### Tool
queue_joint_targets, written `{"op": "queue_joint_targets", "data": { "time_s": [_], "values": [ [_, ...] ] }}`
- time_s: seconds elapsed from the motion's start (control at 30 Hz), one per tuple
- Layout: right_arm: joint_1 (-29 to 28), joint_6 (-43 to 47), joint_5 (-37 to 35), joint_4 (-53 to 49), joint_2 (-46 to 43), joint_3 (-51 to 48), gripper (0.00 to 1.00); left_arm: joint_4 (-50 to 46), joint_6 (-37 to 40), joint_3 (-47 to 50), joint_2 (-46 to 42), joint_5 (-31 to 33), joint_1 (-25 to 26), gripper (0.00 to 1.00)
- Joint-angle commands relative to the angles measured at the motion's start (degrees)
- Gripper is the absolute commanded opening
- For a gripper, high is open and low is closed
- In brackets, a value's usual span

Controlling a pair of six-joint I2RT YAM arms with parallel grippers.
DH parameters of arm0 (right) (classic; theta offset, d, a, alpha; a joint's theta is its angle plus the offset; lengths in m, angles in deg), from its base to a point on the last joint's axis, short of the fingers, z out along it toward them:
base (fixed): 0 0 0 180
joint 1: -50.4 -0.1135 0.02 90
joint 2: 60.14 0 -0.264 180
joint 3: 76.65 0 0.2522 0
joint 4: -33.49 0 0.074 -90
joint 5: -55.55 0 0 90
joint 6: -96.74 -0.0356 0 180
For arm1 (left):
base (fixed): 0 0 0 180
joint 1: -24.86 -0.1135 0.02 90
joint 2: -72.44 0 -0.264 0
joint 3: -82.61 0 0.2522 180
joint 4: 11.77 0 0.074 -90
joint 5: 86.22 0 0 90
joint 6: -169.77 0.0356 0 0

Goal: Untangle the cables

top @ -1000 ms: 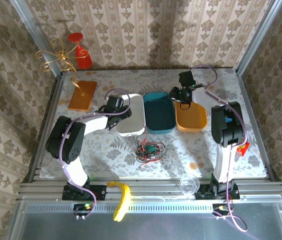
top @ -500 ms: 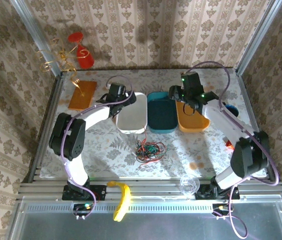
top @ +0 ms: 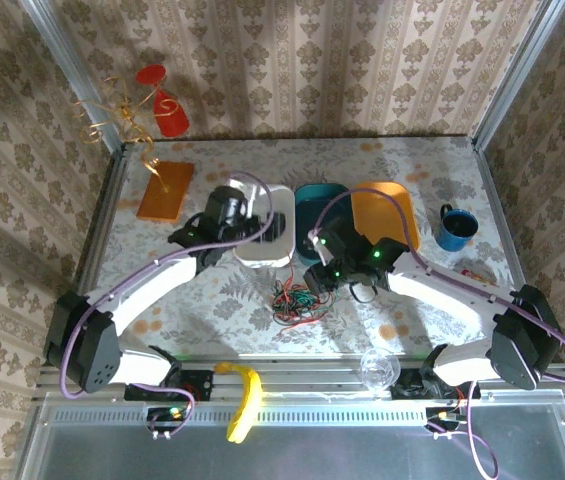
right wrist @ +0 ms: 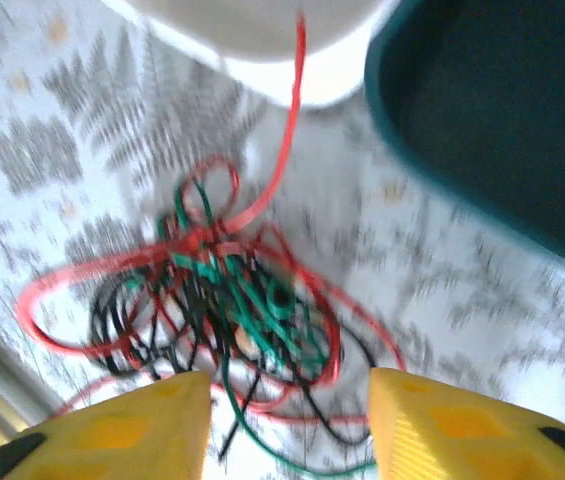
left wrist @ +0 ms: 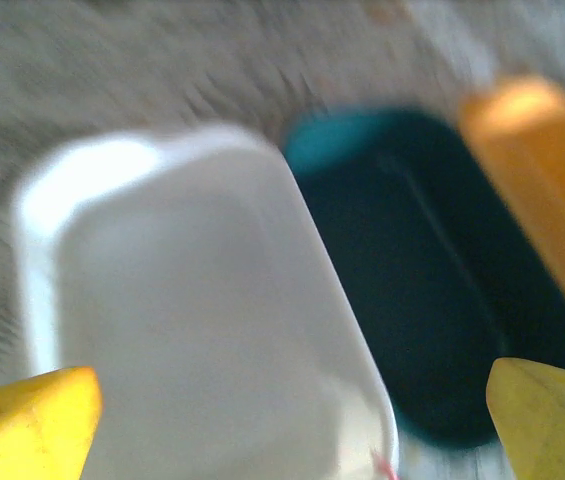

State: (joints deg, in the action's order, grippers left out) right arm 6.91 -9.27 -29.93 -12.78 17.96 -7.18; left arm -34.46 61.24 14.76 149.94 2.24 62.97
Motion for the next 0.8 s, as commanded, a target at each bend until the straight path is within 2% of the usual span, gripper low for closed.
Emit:
{"op": "queue_joint_targets", "data": {
  "time_s": [0.0,0.13,0.23,0.33,0.47,0.57,0.77],
  "values": [
    [0.2,0.8,0.8,-4.1,2.6,-1.5,0.43,-12.9,10.5,1.6,-1.4,-7.4,4.6,1.00],
    [0.2,0.4,-0.1,-2.5,6.4,-2.2,0.38,-16.1,14.7,3.2,-2.3,-4.9,9.6,1.00],
    [0.3,0.4,-0.4,-1.0,8.7,-1.9,0.34,-15.8,14.0,4.4,-1.6,-3.9,11.6,1.00],
    [0.4,0.1,-1.2,0.7,10.2,-2.0,0.29,-12.6,13.1,6.7,-0.8,-0.1,13.9,1.00],
    [0.7,-0.9,-2.0,1.5,10.2,-2.2,0.29,-10.7,13.5,7.3,0.8,3.5,15.6,1.00],
    [1.5,-1.3,-2.7,3.1,9.9,-2.3,0.33,-10.1,14.1,7.3,1.4,3.7,15.7,1.00],
    [2.3,-2.5,-1.5,5.7,10.9,-3.5,0.33,-9.9,15.0,7.5,2.7,3.4,15.7,1.00]
  ]
}}
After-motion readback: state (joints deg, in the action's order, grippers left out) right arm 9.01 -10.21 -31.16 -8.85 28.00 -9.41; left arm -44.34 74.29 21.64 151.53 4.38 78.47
